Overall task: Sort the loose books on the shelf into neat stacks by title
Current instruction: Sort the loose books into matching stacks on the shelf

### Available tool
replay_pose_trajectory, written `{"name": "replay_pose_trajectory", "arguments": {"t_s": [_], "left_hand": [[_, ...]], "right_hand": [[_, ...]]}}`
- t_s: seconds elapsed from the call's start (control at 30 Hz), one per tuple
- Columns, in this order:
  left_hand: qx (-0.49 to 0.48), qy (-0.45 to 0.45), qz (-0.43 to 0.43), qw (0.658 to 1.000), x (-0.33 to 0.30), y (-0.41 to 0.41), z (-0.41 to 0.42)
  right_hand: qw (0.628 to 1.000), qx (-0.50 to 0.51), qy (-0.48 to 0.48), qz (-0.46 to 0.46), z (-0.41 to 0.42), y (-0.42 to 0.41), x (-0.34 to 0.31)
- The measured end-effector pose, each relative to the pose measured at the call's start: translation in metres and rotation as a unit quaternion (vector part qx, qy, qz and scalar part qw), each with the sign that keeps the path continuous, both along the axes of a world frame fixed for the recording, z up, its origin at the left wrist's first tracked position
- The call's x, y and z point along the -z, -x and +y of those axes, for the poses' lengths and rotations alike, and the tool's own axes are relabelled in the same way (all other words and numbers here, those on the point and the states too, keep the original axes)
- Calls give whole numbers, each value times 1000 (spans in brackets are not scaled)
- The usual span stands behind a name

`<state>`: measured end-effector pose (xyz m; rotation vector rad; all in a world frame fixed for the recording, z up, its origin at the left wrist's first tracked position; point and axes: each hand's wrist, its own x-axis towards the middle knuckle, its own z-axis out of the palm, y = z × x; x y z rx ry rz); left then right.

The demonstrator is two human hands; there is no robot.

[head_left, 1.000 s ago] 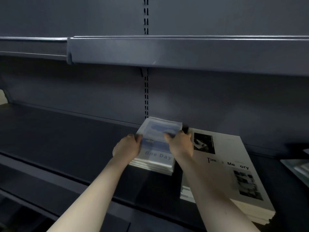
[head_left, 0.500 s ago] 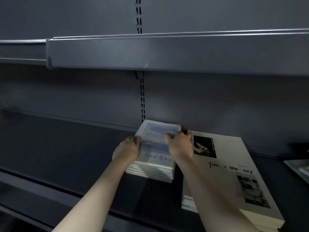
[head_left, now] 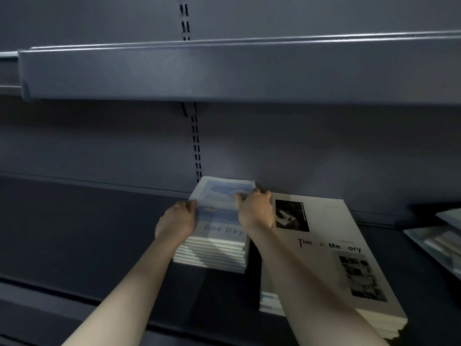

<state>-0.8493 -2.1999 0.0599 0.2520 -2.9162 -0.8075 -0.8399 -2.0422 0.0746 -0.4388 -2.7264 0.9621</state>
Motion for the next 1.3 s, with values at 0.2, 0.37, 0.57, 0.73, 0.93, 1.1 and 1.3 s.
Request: {"name": "replay_pose_trajectory", "arguments": {"t_s": [0.2, 0.37, 0.57, 0.73, 0.93, 1.1, 1.3], "left_hand": [[-34, -18, 70, 997, -1, -12, 2], [-44, 55, 112, 991, -11, -27, 7], [-37, 54, 132, 989, -29, -43, 21], [-15, 31, 137, 990, -41, -55, 44], [12, 4, 134, 991, -49, -68, 76], [35, -14, 139, 990, -58, -76, 111], [71, -26, 143, 987, -72, -95, 182]], "right_hand": [[1000, -20, 6, -6, 5, -2, -1], [998, -45, 14, 38, 18, -15, 0], [997, -42, -33, 58, 42, -31, -10], [996, -38, -71, 41, 67, -46, -17], [993, -27, -110, 30, 106, -67, -26], [988, 2, -154, 27, 151, -86, -45], [981, 42, -189, 21, 219, -116, -68]]}}
